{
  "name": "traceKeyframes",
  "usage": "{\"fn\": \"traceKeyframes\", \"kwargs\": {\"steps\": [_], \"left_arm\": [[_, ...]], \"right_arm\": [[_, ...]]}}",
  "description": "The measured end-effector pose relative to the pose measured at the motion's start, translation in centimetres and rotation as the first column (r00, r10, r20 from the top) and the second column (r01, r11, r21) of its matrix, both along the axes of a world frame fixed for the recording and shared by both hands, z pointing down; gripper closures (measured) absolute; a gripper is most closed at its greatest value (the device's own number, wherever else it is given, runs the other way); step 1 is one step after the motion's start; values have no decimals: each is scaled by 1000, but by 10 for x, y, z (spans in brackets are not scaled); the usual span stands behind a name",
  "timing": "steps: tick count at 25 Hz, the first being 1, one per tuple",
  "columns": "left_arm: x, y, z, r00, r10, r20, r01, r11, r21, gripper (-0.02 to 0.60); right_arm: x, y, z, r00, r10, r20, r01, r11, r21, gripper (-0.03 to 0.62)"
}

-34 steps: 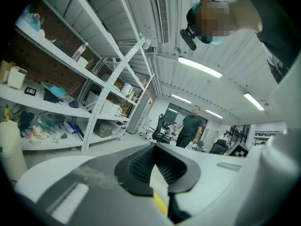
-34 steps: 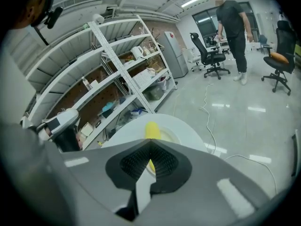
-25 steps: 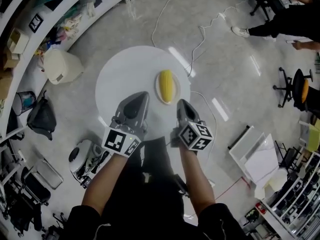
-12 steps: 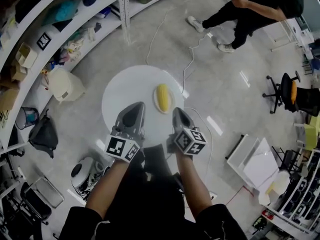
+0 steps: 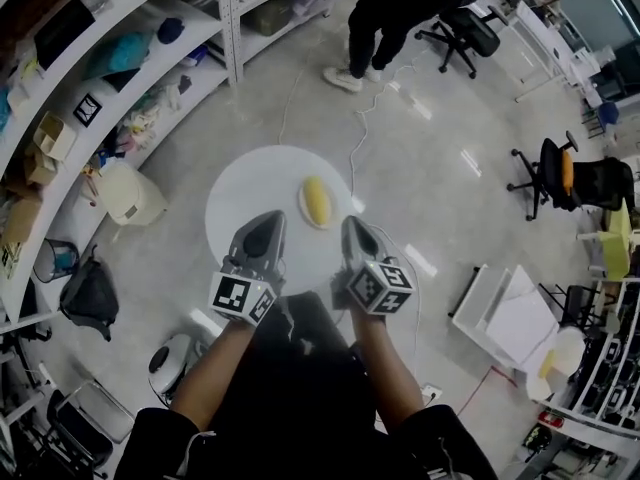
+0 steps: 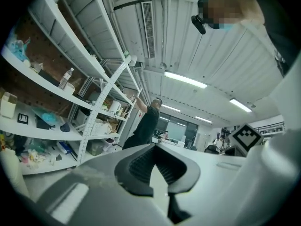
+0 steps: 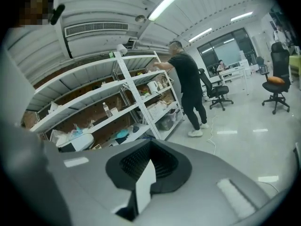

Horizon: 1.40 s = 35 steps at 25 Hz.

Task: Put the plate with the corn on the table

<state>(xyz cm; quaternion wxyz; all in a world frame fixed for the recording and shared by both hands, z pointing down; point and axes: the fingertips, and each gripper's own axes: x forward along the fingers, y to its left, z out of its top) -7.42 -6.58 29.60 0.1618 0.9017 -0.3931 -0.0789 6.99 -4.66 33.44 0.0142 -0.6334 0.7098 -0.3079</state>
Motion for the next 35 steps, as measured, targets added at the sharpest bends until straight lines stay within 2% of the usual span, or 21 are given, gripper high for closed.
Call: {"fn": "traceKeyframes", "kwargs": {"steps": [5, 15, 27, 35], "left_arm": [[9, 16, -18, 1000, 17, 1, -17, 1000, 20, 580], [20, 42, -53, 999, -19, 32, 17, 997, 76, 580], [39, 72, -61, 996, -29, 81, 20, 994, 107, 580], [52, 81, -59, 996, -13, 88, 4, 995, 104, 580]], "right_arm": [[0, 14, -31, 999, -17, -32, 19, 998, 55, 585], [11, 44, -78, 998, -38, -53, 44, 990, 133, 585], [14, 73, -83, 989, -134, -63, 143, 974, 175, 585], [22, 83, -90, 989, -109, -100, 124, 979, 159, 585]]}}
